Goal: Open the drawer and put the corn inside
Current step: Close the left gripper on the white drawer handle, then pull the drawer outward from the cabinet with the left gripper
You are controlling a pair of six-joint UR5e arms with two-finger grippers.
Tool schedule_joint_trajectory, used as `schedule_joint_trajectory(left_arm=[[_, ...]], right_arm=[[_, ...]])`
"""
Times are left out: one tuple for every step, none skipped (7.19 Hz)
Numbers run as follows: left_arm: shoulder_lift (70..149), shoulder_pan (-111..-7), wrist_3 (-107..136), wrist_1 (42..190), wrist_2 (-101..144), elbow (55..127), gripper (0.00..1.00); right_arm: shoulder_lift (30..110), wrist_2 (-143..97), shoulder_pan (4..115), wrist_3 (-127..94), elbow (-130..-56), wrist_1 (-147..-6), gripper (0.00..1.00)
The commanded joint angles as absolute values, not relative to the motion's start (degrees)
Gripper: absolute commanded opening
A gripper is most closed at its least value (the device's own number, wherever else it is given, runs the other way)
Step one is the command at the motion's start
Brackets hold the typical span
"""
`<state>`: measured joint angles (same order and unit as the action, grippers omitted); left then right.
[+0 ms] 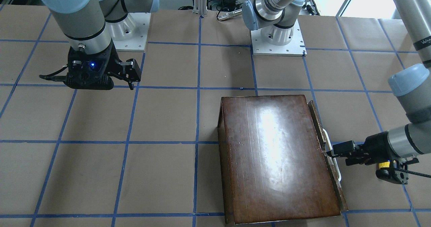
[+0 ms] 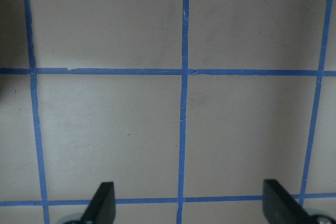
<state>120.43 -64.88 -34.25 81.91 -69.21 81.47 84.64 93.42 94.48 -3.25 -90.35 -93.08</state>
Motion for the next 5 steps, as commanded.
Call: schedule_joint_trajectory(left_arm=[[120.59, -63.82, -36.29, 82.26, -70.22, 81.12, 1.0], [120.59, -63.2, -37.52, 82.27, -70.31, 81.12, 1.0], [120.59, -63.11, -37.53, 82.27, -70.31, 81.04, 1.0], [120.59, -63.02, -37.62, 82.27, -71.18, 81.04, 1.0], [120.59, -63.02, -38.49, 82.18, -72.67, 80.6, 1.0]], right_arm=[[84.64, 93.43, 94.48, -3.25, -90.35, -93.08, 1.0], [84.64, 93.43, 94.48, -3.25, -90.35, -93.16, 1.0], [84.64, 93.43, 94.48, -3.25, -90.35, -93.08, 1.0], [84.64, 93.43, 94.48, -3.25, -90.35, -93.16, 1.0], [84.64, 93.43, 94.48, -3.25, -90.35, -93.08, 1.0]])
